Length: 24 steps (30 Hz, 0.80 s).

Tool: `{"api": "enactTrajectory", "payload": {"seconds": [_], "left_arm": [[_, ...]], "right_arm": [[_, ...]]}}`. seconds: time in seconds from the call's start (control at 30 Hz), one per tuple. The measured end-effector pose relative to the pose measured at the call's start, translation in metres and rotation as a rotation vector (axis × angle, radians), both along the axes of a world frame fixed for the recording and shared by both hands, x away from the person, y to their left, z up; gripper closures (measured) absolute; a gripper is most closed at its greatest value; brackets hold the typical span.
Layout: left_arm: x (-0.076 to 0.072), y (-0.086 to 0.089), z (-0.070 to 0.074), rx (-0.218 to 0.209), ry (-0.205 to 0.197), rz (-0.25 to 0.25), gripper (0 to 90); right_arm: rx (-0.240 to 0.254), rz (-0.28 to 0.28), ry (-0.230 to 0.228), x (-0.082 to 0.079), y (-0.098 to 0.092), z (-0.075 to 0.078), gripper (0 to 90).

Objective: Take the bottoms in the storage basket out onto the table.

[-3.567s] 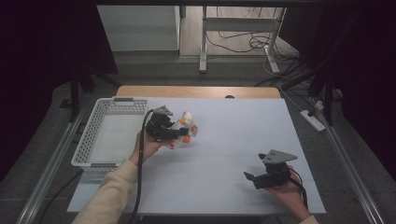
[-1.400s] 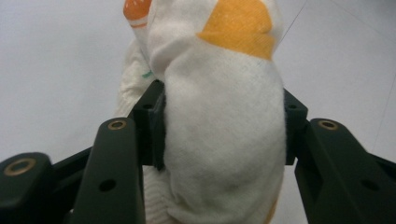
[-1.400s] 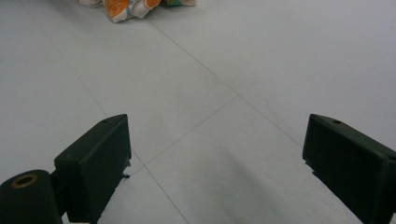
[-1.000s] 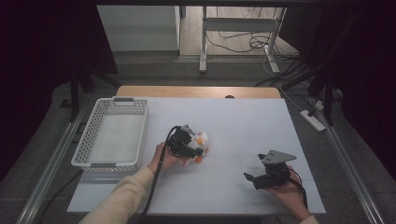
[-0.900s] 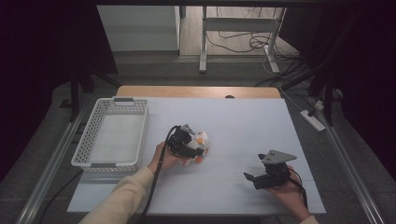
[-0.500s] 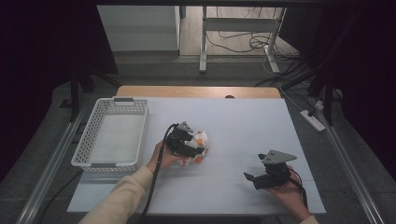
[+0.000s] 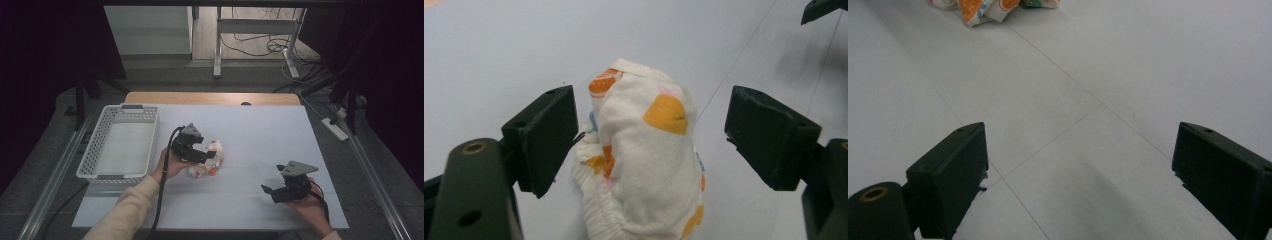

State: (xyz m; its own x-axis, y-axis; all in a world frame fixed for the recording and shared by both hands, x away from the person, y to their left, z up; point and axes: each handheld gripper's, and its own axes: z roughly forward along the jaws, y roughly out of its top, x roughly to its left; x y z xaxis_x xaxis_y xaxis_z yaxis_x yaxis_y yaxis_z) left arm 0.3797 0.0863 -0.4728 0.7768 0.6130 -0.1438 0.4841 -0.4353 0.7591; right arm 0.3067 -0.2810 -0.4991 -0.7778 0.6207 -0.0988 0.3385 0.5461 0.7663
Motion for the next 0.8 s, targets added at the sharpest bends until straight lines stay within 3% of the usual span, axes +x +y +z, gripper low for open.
{"api": "enactTrajectory", "payload": {"seconds": [0.43, 0.8], "left_arm": [[-0.012, 0.018, 0.014, -0.05, 0.022, 0.022, 19.8], [-0.04, 0.036, 0.025, -0.031, 0.005, 0.063, 19.7]], "right_arm": [[0.007, -0.001, -0.002, -0.001, -0.001, 0.0, 7.8], [0.007, -0.001, -0.004, -0.001, -0.001, 0.0, 7.8]]}}
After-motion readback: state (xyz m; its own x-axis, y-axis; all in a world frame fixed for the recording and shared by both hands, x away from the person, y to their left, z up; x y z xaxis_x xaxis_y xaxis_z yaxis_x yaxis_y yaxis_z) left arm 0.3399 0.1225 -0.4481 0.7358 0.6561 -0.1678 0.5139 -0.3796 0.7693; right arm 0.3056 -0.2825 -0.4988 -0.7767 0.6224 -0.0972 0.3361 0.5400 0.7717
